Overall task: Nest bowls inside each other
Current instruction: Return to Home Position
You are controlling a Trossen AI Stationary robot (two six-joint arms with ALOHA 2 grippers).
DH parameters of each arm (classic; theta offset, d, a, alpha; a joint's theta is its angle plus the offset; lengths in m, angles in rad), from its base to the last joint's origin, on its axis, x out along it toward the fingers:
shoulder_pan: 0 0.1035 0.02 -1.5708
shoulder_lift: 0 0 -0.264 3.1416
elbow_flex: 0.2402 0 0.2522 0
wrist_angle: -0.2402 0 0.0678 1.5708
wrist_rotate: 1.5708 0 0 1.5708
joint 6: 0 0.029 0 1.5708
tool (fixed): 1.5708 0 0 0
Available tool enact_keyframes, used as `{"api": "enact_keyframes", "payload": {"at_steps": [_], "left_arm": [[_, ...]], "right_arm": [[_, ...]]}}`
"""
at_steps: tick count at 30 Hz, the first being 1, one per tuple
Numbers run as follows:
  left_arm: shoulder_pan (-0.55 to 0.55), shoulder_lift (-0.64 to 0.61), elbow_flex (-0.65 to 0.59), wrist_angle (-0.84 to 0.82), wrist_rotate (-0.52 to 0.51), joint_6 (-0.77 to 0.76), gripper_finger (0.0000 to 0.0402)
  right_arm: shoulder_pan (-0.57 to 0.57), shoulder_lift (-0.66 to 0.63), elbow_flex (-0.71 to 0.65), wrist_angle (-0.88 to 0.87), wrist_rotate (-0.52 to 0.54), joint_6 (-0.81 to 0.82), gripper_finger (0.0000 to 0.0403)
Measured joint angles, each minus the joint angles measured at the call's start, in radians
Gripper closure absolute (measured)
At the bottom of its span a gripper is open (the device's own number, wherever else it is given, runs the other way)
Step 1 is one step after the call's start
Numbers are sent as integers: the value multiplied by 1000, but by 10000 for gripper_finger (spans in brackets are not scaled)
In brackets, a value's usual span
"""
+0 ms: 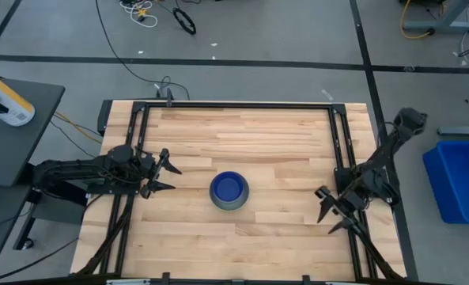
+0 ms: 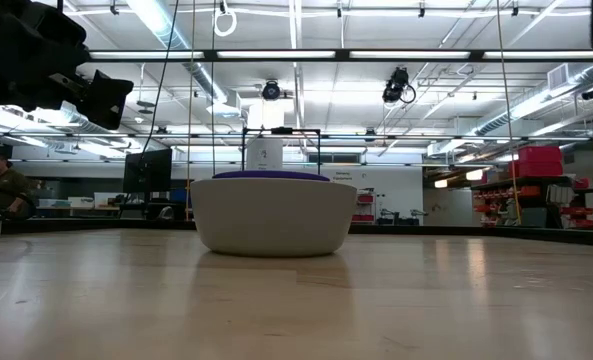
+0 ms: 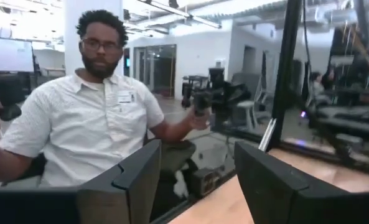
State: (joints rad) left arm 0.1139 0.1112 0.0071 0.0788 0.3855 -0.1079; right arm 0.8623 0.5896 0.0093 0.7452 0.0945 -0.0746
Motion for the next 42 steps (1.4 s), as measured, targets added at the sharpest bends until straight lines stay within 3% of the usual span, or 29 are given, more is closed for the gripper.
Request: {"api": "enact_keyframes", "payload": {"at_steps": [5, 10, 14, 16, 21, 24, 30, 36, 42], "left_arm": [[0, 0, 0, 0, 9, 0, 128], [0, 0, 0, 0, 40, 2, 127], [0, 0, 0, 0, 49, 7, 129], [0, 0, 0, 0, 50, 14, 129], [0, 0, 0, 0, 57, 16, 127], [0, 0, 0, 0, 72, 16, 128], [0, 0, -1, -1, 90, 15, 127], [0, 17, -1, 0, 91, 15, 128], [0, 59, -1, 0, 83, 15, 127]], "right_arm": [[-205, -9, 0, -12, -143, -10, 180], [-374, -9, 0, -52, -156, 32, 174], [-446, -19, 0, -49, -168, 40, 168], [-472, -43, 0, -60, -227, 32, 165], [-521, -175, 0, -239, -331, 44, 155], [-541, -292, 0, -425, -256, 90, 149], [-544, -500, 1, -718, 65, 142, 140], [-546, -580, 54, -864, 117, 79, 132], [-546, -590, 66, -906, 23, 50, 127]]}}
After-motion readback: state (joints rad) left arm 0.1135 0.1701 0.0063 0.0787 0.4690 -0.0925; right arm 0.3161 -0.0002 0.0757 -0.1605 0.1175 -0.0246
